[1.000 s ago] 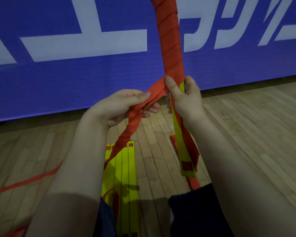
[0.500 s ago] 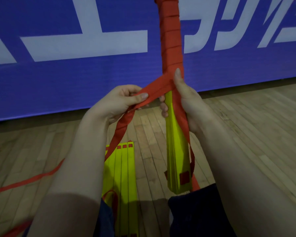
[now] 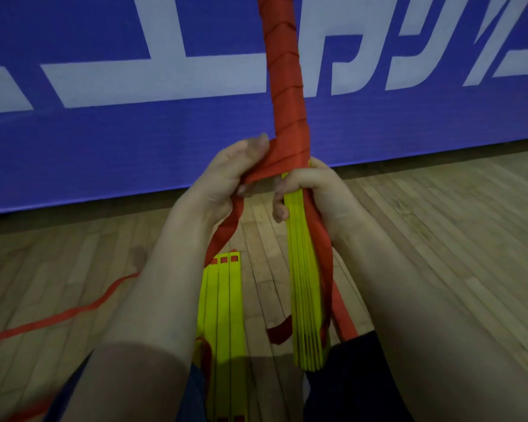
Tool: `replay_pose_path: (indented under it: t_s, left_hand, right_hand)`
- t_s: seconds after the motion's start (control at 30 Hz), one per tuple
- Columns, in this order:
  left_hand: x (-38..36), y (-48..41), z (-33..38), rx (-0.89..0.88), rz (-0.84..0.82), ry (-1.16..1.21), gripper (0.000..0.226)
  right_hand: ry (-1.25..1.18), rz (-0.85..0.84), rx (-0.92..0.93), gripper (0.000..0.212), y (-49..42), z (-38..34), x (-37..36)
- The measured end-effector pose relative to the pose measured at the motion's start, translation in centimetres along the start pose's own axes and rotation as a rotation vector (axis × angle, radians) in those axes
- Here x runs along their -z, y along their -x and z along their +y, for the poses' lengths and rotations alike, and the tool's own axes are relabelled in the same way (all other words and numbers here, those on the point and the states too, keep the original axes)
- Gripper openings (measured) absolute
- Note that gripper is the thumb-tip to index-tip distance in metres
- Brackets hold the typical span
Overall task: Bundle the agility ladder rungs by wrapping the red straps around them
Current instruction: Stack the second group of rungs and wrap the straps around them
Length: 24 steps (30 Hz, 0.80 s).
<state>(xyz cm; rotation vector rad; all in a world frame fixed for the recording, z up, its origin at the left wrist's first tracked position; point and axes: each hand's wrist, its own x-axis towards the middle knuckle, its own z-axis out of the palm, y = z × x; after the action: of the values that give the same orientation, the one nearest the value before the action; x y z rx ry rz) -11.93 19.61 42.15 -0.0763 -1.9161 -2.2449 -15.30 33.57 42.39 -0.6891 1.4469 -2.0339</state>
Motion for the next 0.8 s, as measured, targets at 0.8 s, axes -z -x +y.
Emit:
replay_pose_path:
  t_s: [0.8]
  left_hand:
    - [0.5, 0.0, 0.0, -0.026, 0.171, 0.085, 0.03]
  right_hand:
    - [0.246, 0.02, -0.065, 0.053, -1.4, 1.0, 1.0]
